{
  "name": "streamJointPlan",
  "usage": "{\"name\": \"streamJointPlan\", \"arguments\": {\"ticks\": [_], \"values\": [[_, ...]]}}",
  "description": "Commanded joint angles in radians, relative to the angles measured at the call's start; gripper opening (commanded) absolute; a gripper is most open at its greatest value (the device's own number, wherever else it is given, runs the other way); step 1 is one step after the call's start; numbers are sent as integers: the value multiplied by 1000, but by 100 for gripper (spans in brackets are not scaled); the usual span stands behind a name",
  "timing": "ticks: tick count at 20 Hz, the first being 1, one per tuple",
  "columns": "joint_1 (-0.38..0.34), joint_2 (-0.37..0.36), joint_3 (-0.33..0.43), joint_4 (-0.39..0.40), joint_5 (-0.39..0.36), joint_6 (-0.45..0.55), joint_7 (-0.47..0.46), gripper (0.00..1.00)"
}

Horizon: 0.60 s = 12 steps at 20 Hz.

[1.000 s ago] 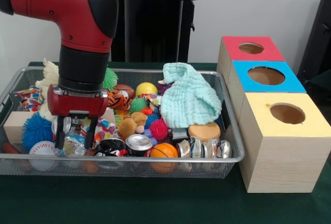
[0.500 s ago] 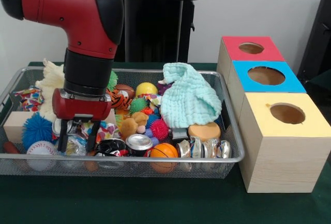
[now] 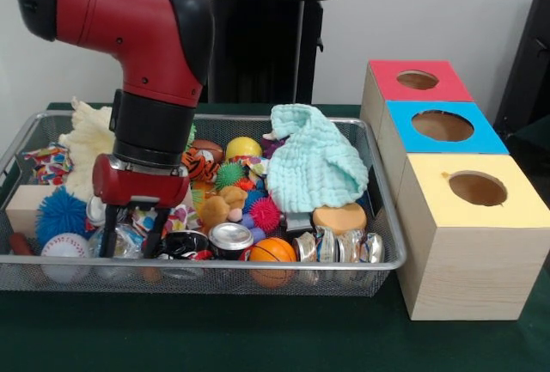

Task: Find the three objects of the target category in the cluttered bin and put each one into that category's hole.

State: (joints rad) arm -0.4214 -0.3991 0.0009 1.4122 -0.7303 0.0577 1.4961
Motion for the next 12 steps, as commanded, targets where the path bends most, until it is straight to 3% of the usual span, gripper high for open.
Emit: {"name": "streamJointPlan", "arguments": {"ticks": [1, 8, 12], "values": [[-13, 86, -55, 48, -11, 39, 123, 100], [-70, 45, -18, 112, -11, 83, 67, 100], [-85, 55, -2, 96, -14, 102, 45, 100]]}}
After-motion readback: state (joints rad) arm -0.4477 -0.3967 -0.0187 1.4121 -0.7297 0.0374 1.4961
